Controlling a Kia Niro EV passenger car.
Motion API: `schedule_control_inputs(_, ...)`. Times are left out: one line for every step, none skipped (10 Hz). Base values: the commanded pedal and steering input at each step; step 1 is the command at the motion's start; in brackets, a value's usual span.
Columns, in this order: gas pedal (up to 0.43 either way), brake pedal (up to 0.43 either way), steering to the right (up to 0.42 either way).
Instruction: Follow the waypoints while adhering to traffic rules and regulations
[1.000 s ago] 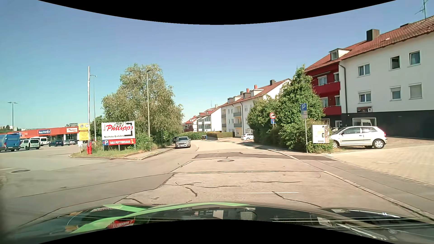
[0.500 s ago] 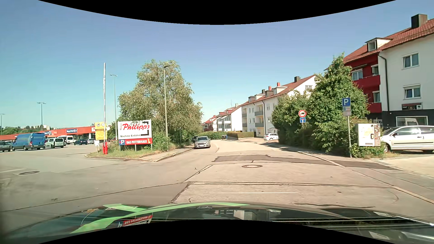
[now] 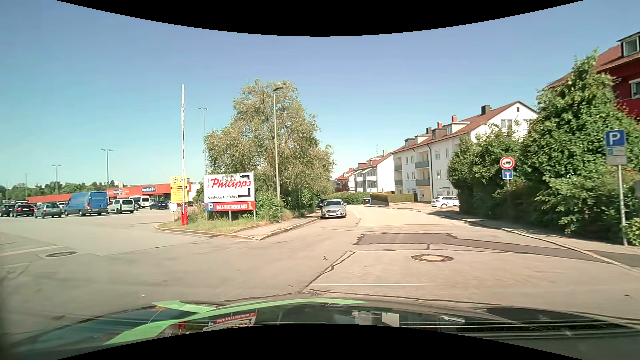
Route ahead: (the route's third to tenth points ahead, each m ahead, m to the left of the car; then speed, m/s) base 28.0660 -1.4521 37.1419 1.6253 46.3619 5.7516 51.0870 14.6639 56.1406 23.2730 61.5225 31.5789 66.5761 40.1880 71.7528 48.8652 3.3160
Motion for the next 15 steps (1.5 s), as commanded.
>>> schedule_control_inputs(0.000, 0.000, -0.368)
schedule_control_inputs(0.000, 0.006, -0.379)
schedule_control_inputs(0.000, 0.000, -0.379)
schedule_control_inputs(0.000, 0.000, -0.369)
schedule_control_inputs(0.000, 0.000, -0.358)
schedule_control_inputs(0.000, 0.000, -0.356)
schedule_control_inputs(0.000, 0.006, -0.360)
schedule_control_inputs(0.000, 0.000, -0.364)
schedule_control_inputs(0.000, 0.000, -0.369)
schedule_control_inputs(0.000, 0.000, -0.377)
schedule_control_inputs(0.000, 0.000, -0.379)
schedule_control_inputs(0.000, 0.000, -0.379)
schedule_control_inputs(0.000, 0.000, -0.382)
schedule_control_inputs(0.000, 0.000, -0.388)
schedule_control_inputs(0.000, 0.000, -0.393)
